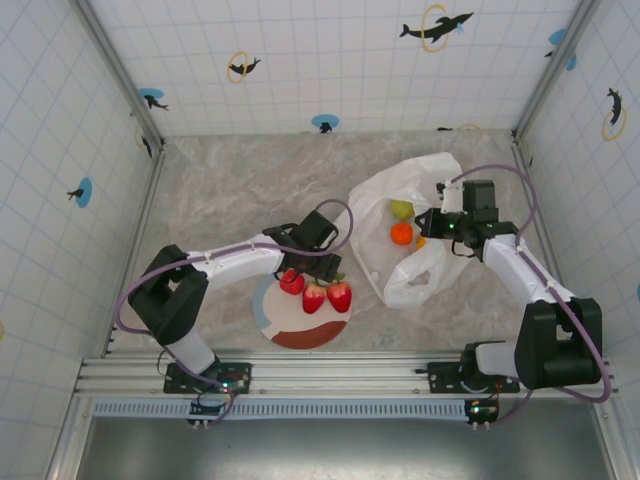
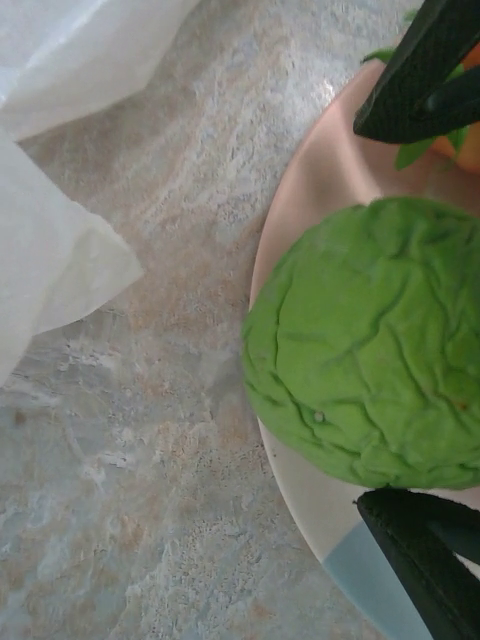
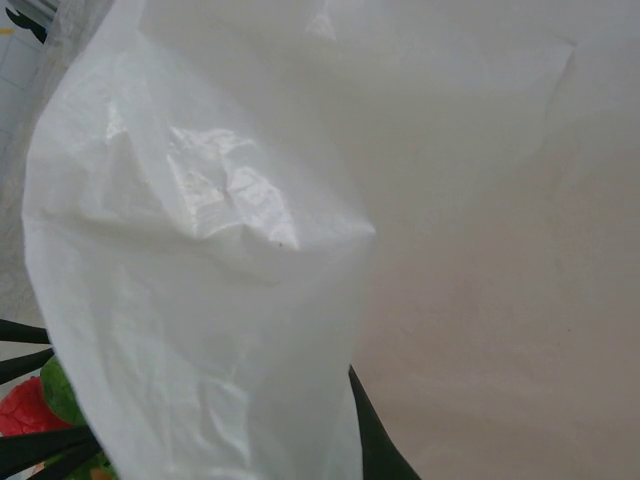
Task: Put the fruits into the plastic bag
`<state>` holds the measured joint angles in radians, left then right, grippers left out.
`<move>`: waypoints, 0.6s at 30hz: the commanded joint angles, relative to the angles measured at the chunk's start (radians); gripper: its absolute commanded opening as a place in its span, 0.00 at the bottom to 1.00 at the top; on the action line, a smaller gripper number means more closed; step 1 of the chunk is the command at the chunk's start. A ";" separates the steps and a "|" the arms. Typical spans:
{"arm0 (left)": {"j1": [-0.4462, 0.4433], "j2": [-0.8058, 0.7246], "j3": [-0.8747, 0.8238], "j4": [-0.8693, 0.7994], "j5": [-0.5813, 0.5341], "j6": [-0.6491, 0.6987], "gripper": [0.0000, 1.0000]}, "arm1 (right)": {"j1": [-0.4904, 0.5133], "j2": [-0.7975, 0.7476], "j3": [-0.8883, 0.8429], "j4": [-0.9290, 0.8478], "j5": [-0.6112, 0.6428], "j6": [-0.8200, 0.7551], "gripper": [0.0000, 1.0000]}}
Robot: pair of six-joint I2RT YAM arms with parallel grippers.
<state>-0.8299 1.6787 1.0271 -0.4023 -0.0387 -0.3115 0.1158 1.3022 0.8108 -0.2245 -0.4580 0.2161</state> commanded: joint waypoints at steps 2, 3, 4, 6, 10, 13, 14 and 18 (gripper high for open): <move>-0.003 0.015 -0.025 0.051 -0.002 -0.007 0.81 | -0.006 -0.026 -0.030 0.028 -0.021 -0.008 0.00; -0.003 0.018 -0.031 0.057 0.000 -0.010 0.81 | -0.006 -0.026 -0.032 0.030 -0.022 -0.007 0.00; -0.003 0.021 -0.036 0.062 -0.001 -0.012 0.79 | -0.005 -0.026 -0.032 0.029 -0.022 -0.007 0.00; -0.003 0.026 -0.042 0.063 -0.009 -0.014 0.77 | -0.007 -0.026 -0.030 0.028 -0.022 -0.008 0.00; -0.003 0.024 -0.042 0.068 -0.038 -0.017 0.77 | -0.011 -0.027 -0.030 0.027 -0.022 -0.009 0.00; -0.003 0.014 -0.042 0.077 -0.060 -0.021 0.76 | -0.010 -0.026 -0.036 0.028 -0.025 -0.009 0.00; -0.003 0.011 -0.042 0.081 -0.069 -0.023 0.74 | -0.010 -0.026 -0.038 0.028 -0.025 -0.009 0.00; -0.003 -0.031 -0.076 0.103 -0.112 -0.034 0.68 | -0.012 -0.030 -0.040 0.028 -0.025 -0.009 0.00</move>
<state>-0.8307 1.6821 0.9840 -0.3138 -0.0956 -0.3267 0.1097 1.3018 0.7944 -0.2134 -0.4721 0.2161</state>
